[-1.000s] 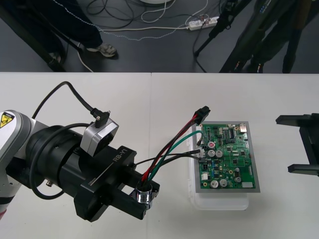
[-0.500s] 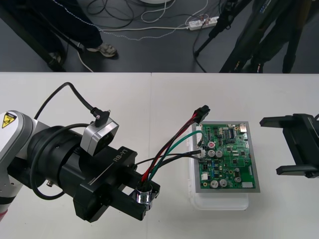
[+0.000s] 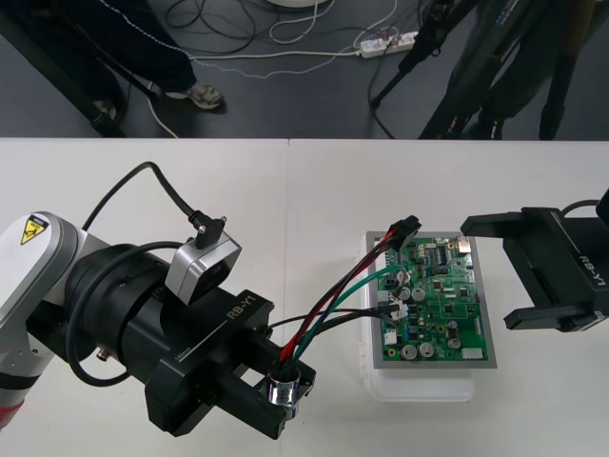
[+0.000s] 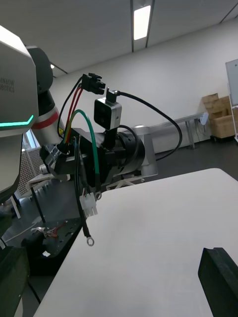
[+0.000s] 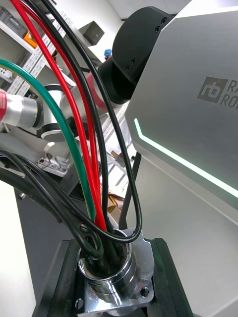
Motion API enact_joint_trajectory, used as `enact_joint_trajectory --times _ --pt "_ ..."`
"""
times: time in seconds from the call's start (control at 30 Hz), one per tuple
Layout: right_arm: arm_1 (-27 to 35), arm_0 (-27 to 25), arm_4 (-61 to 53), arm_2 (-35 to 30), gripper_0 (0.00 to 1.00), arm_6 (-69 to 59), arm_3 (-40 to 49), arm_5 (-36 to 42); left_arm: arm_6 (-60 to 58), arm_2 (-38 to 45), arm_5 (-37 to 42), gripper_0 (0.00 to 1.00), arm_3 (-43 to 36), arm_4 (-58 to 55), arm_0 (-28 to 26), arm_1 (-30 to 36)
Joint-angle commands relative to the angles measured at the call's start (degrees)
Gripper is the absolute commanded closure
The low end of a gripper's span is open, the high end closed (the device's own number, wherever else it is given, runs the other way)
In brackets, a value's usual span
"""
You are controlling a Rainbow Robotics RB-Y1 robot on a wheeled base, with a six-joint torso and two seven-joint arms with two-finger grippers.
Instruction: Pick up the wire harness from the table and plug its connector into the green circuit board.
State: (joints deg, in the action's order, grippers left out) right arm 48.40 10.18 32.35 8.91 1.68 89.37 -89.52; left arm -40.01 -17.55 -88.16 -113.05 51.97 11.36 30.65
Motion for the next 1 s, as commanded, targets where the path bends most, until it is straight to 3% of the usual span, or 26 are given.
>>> enact_joint_trajectory --times 0.03,0.63,1.0 --pt "-2.5 2.9 0.4 0.8 0.0 -2.3 2.3 -0.5 -3.7 -1.1 -1.8 1.0 -0.5 -1.3 1.8 1.3" --pt "-2.5 2.9 -1.7 3.8 0.0 -4.2 10.3 -0.5 -4.1 -1.1 -1.8 1.0 -0.3 -1.3 1.8 0.4" --pt "-6.4 3.4 -1.6 4.6 0.0 -5.3 11.0 6.6 -4.1 -1.1 -1.8 1.0 -0.1 -1.3 1.8 0.4"
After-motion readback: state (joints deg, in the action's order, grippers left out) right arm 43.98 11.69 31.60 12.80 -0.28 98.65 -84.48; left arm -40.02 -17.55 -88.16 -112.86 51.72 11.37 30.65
